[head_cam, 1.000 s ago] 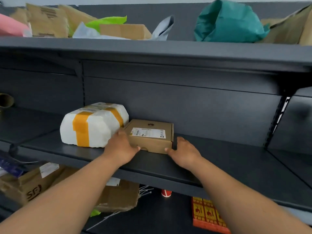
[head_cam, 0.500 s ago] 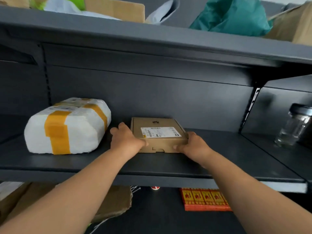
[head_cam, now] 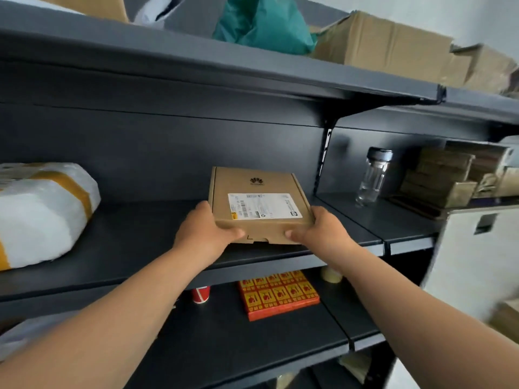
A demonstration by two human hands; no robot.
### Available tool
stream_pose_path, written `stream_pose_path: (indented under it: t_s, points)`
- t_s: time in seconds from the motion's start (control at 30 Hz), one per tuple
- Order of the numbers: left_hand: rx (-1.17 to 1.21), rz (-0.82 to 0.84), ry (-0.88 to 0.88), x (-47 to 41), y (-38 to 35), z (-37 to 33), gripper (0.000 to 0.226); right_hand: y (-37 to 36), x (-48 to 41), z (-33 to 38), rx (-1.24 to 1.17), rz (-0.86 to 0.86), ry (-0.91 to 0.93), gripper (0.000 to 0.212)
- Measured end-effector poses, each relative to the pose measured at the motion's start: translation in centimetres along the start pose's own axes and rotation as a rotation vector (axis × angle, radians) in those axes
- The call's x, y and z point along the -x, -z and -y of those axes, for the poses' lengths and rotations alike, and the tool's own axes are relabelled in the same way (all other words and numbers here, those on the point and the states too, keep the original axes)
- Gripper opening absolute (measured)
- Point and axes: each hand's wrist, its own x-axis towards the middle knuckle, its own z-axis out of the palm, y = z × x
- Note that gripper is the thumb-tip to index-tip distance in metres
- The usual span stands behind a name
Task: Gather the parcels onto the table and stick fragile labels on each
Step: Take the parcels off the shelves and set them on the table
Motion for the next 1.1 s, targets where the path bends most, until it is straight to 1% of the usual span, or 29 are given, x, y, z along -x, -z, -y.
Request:
stream_pose_path:
  t_s: [0.13, 0.23, 0.37, 0.5, 0.6, 0.73, 0.83, 0.97, 1.1]
  points:
    - [0.044, -0.067, -0.17, 2.8, -3.7, -3.6, 0.067, 4.8, 2.2, -3.1, -0.02, -0.113, 0.036, 0.054]
    - [0.071, -0.09, -0.29, 6.3, -7.6, -7.3, 0.069, 9.7, 4.6, -6.6, -0.011, -0.189, 0.042, 0.061]
    - [0.137, -0.047, -0.381, 11.3, -13.7, -12.4, 0.069, 16.9, 8.5, -12.2, 0.005, -0.278, 0.023, 0.066]
    - [0.189, 0.026, -0.447, 16.1, -20.1, -16.9, 0.07, 23.4, 12.5, -18.0, 0.066, -0.399, -0.023, 0.063]
    - [0.231, 0.109, -0.479, 18.7, -25.0, -19.6, 0.068, 27.5, 15.1, -22.2, 0.084, -0.454, -0.09, 0.064]
    - [0.257, 0.268, -0.487, 21.3, -31.3, -22.7, 0.066, 32.1, 18.1, -27.4, 0.078, -0.487, -0.218, 0.067]
    - [0.268, 0.391, -0.501, 22.3, -35.4, -24.7, 0.062, 34.8, 19.4, -30.6, 0.054, -0.502, -0.291, 0.064]
    - [0.283, 0.512, -0.513, 22.3, -40.6, -26.8, 0.06, 37.1, 20.0, -34.5, 0.034, -0.509, -0.386, 0.066]
    - [0.255, 0.614, -0.495, 20.9, -46.2, -28.1, 0.054, 38.5, 18.4, -38.3, 0.089, -0.512, -0.46, 0.065]
